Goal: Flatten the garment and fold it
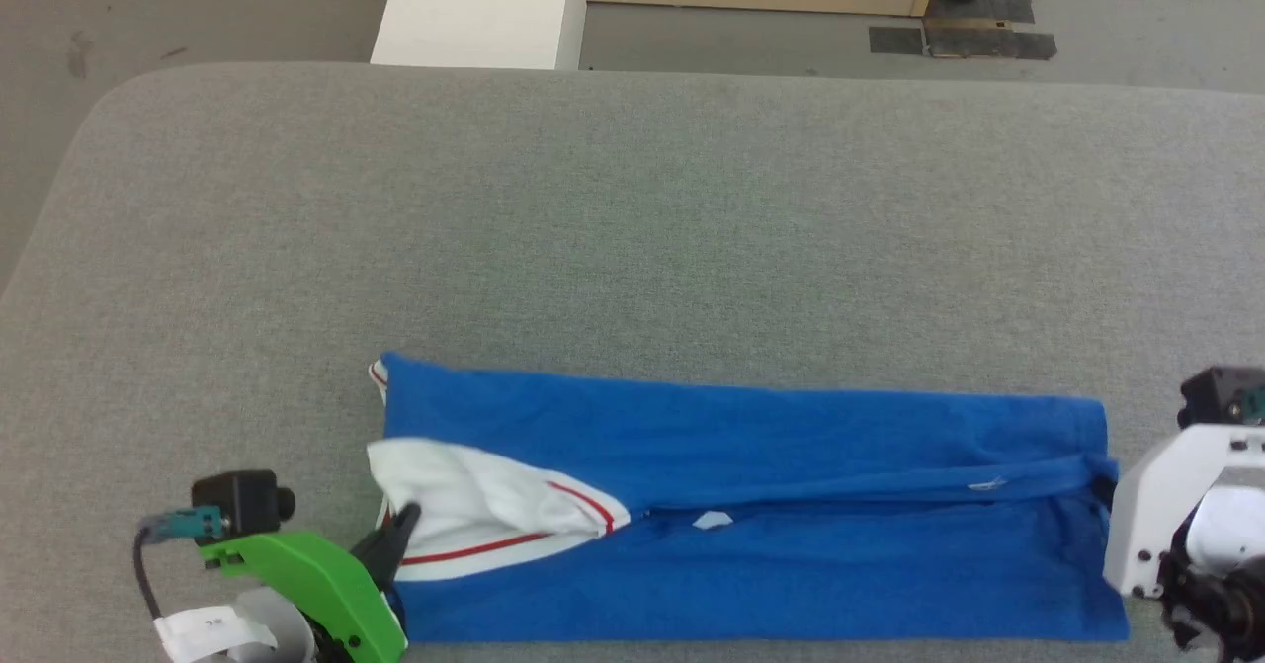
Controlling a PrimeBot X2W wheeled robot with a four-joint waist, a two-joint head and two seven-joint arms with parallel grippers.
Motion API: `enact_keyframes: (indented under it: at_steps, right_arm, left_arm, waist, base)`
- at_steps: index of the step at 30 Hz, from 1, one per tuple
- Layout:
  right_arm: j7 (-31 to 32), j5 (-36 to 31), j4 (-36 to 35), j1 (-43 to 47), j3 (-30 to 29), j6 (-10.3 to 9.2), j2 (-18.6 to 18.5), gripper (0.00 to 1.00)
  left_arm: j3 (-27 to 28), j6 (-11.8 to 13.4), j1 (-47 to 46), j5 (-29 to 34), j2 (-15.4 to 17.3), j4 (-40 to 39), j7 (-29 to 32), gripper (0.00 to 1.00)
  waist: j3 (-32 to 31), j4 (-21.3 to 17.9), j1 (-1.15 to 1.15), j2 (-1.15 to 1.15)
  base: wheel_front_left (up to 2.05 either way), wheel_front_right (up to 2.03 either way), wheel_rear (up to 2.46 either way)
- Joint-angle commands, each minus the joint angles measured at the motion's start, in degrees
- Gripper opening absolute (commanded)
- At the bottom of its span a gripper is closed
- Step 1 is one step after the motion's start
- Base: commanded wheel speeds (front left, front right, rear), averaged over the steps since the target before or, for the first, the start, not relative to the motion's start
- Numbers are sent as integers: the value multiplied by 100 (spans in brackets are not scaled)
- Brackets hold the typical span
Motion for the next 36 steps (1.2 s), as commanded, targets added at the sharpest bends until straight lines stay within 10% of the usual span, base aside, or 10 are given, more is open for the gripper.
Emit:
enact_keyframes:
  at_steps: [1,3,4,5,6,18,28,36]
  right_arm:
    - [-69,-9,41,97,-25,-9,47,0]
    - [-117,-5,104,166,-23,-9,75,9]
    - [-158,9,117,179,-28,-9,90,33]
    - [-223,14,118,203,-51,-9,99,100]
    - [-266,28,111,233,-75,-9,106,100]
    - [-333,386,-1222,886,-577,-9,179,100]
    - [261,125,-985,391,-273,-9,82,100]
    - [406,-157,-269,11,9,-9,141,100]
  left_arm:
    - [-17,31,61,-26,17,112,35,0]
    - [-16,39,48,-65,-20,267,41,0]
    - [-40,53,41,-45,-10,329,68,0]
    - [-53,72,31,-44,-19,386,87,84]
    - [-62,102,21,-29,-13,430,107,100]
    - [446,727,-105,684,583,23,-500,100]
    - [606,442,-788,2052,672,-9,-2962,100]
    - [890,196,-1060,2955,164,-158,-3212,100]
  waist:
    - [-36,18,0,0]
    - [-81,13,0,0]
    - [-111,8,0,0]
    - [-151,9,0,0]
    - [-197,12,0,0]
    - [-596,-81,0,0]
    - [-194,-82,0,0]
    - [231,40,0,0]
  base:
    - [0,0,0]
    - [0,0,0]
    - [0,0,0]
    - [0,0,0]
    - [0,0,0]
    - [0,0,0]
    - [0,0,0]
    - [0,0,0]
